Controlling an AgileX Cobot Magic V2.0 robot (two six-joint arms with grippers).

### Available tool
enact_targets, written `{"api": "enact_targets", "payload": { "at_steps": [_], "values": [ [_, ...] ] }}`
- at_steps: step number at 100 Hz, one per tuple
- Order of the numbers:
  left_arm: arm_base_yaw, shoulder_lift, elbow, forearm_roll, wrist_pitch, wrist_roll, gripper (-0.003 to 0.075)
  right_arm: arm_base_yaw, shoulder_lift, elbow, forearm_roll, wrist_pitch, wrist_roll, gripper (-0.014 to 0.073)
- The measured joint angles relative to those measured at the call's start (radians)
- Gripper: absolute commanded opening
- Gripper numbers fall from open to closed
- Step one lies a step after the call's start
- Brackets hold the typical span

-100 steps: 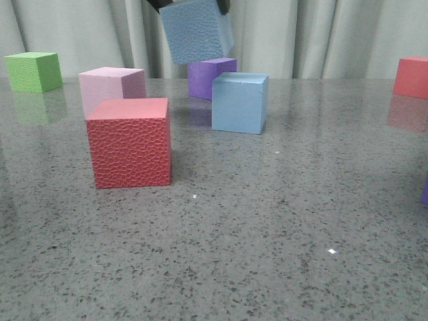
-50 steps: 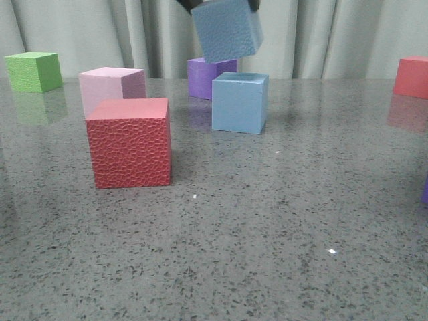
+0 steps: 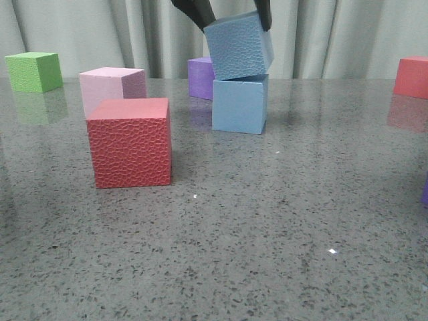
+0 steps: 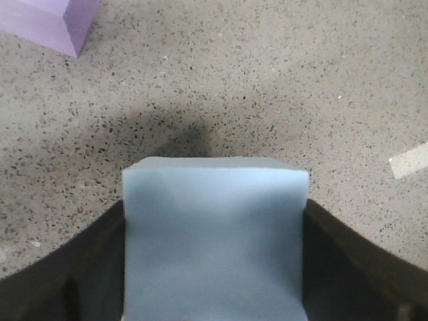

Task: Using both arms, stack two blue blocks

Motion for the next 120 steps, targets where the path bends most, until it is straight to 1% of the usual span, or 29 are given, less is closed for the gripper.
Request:
{"api": "enact_targets", "payload": {
  "at_steps": [8,15,23,35,51,82,106,113,120],
  "values": [
    [0.000,0.000,0.000,0.000,0.000,0.000,0.0372,0.000,0.000,0.000,0.000,0.000,0.000,0.0600],
    [0.000,0.000,0.000,0.000,0.000,0.002,0.0414,0.000,0.000,0.000,0.000,0.000,0.000,0.0600],
    [0.000,0.000,0.000,0.000,0.000,0.005,0.0487,0.000,0.000,0.000,0.000,0.000,0.000,0.0600],
    [0.000,0.000,0.000,0.000,0.000,0.012,0.0538,0.000,0.000,0.000,-0.002,0.000,0.000,0.0600],
    [0.000,0.000,-0.013,0.000,0.001,0.016,0.0540,0.000,0.000,0.000,-0.002,0.000,0.000,0.0600],
    [0.000,0.000,-0.130,0.012,0.002,0.022,0.0537,0.000,-0.002,0.000,-0.002,0.000,0.000,0.0600],
    [0.000,-0.038,-0.136,0.019,0.006,0.028,0.0536,0.000,-0.029,0.000,-0.011,0.000,0.000,0.0600],
    [-0.002,-0.064,-0.136,0.030,0.008,0.031,0.0526,0.000,-0.036,0.002,-0.029,0.000,0.000,0.0600],
    [-0.007,-0.098,-0.133,0.053,0.008,0.037,0.0495,0.000,-0.046,0.012,-0.042,-0.002,0.000,0.0600]
  ]
}}
